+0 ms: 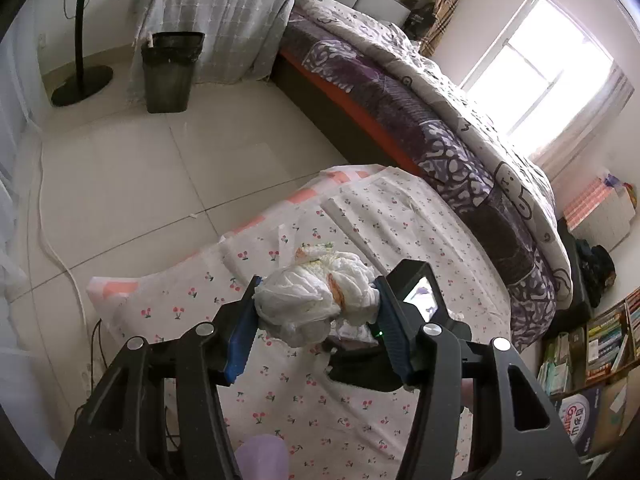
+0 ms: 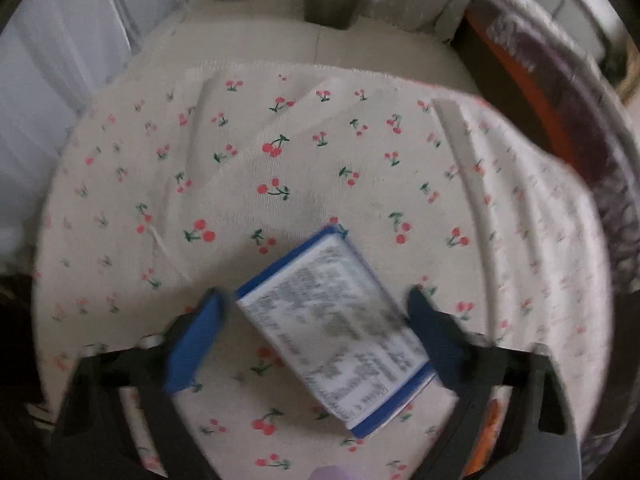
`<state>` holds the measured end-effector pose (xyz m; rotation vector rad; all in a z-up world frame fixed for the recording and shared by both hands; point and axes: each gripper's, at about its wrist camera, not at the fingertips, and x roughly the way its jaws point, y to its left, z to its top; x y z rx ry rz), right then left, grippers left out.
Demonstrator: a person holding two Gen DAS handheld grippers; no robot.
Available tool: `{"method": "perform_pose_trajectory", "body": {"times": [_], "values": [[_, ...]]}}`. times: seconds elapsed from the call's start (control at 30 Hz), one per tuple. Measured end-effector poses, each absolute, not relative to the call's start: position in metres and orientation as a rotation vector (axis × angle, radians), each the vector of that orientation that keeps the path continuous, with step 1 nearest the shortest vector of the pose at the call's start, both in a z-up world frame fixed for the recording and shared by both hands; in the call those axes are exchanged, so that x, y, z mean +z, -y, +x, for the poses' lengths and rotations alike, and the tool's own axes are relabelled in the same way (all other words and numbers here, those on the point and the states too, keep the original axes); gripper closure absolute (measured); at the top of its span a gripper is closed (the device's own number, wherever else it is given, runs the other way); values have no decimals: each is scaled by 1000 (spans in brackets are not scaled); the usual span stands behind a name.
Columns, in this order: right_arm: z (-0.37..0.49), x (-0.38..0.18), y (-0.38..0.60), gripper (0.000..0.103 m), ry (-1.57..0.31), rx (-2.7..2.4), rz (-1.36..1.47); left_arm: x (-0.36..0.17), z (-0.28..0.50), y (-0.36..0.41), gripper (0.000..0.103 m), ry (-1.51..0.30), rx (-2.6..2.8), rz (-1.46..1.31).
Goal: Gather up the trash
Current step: 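Grasp the blue-edged card with the right gripper while the left lifts the tissue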
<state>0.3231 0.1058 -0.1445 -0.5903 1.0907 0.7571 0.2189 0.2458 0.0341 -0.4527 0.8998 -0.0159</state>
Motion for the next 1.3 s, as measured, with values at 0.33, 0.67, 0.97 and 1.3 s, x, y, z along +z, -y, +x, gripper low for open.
{"method": "perform_pose_trajectory", "body": {"times": [0.33, 0.67, 0.97, 1.3], "values": [[320, -97, -111, 43, -972, 611, -399, 42, 212, -251, 50, -826, 56, -439], [286, -15, -95, 43, -748, 432, -195, 61, 195, -263, 50, -681, 180, -422], [251, 33, -62, 43, -590, 294, -117, 66, 191, -243, 50, -623, 184, -379], [211, 45, 3, 43, -535, 147, -15, 67, 188, -195, 50, -577, 122, -290]]}}
